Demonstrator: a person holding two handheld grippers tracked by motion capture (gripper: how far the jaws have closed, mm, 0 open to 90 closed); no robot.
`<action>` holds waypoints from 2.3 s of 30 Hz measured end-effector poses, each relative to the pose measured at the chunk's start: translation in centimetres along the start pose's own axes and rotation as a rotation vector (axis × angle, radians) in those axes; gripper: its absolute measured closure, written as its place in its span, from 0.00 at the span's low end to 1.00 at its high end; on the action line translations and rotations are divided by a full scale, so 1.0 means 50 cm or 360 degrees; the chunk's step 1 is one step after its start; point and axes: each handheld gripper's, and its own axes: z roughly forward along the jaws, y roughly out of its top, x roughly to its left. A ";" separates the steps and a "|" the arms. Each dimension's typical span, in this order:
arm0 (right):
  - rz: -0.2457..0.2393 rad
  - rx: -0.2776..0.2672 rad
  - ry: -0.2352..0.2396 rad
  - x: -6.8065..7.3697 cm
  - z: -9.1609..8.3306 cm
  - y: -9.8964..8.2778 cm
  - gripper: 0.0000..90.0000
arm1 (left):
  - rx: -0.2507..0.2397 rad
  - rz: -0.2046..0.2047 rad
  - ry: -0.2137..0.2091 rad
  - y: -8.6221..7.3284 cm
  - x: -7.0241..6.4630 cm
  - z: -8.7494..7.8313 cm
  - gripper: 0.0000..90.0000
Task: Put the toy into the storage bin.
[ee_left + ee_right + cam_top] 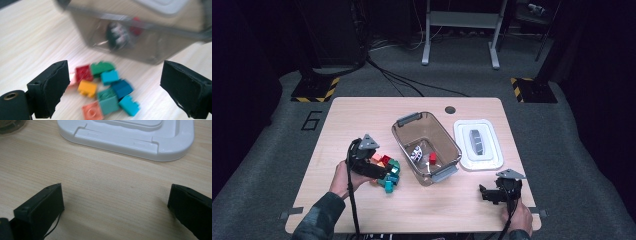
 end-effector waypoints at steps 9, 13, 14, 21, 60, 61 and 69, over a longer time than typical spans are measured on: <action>-0.0001 0.0001 -0.0003 0.001 0.000 0.000 0.00 | 0.0106 -0.0151 0.0214 -0.113 0.051 0.058 0.13; 0.0000 0.0002 -0.0003 0.001 0.000 0.000 0.00 | 0.0147 -0.0192 0.0190 -0.141 0.053 0.084 0.20; 0.0000 0.0001 -0.0003 0.001 0.000 0.000 0.00 | 0.0152 -0.0188 0.0182 -0.144 0.052 0.087 0.24; -0.0008 0.0001 0.0004 0.000 0.000 0.000 0.00 | 0.0189 -0.0168 0.0123 -0.152 0.044 0.107 0.42; -0.0019 0.0001 0.0017 -0.002 0.001 0.001 0.00 | 0.0178 -0.0267 0.0115 -0.145 0.068 0.073 0.66; -0.0017 0.0001 0.0017 -0.002 0.001 0.001 0.00 | 0.0172 -0.0262 0.0119 -0.142 0.068 0.068 0.66; -0.0015 0.0000 0.0018 -0.002 0.001 0.001 0.00 | 0.0129 -0.0255 0.0095 -0.115 0.071 0.041 0.66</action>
